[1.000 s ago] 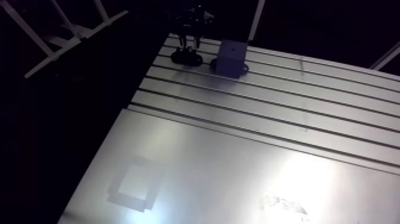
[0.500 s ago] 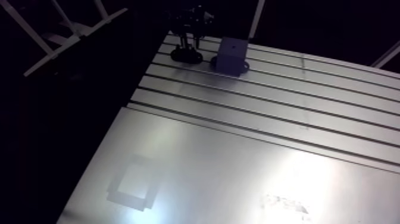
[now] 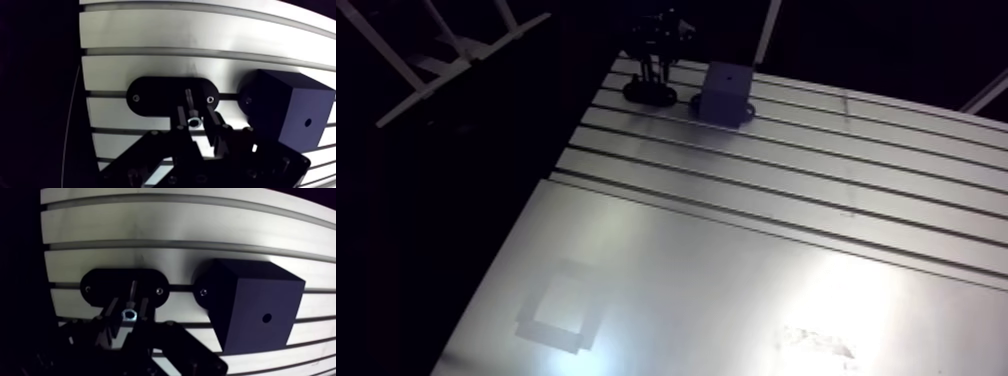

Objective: Pick up the M10 bolt and insert it into the hole until fully seated.

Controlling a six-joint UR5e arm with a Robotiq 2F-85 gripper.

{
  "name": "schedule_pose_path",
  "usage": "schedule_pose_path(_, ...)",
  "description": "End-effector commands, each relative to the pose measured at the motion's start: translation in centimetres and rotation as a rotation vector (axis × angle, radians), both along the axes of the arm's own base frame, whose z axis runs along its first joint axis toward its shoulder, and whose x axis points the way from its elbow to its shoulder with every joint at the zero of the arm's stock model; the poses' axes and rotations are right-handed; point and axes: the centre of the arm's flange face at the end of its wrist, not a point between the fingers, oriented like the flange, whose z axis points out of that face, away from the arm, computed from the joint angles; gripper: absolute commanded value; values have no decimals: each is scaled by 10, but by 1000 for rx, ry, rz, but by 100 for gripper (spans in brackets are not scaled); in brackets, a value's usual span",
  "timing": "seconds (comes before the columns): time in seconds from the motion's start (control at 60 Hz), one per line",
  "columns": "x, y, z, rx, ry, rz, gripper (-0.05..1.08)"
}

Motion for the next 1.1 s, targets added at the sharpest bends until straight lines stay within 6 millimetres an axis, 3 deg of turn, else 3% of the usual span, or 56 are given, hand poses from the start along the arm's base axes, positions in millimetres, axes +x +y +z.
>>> schedule_pose_path(0.017, 1, -2, 0, -1, 1, 4, 71)
schedule_pose_path(0.733, 0, -1, 0, -1, -2, 10, 83)
schedule_pose_path(1.1, -1, -2, 41, -17, 55, 14, 89)
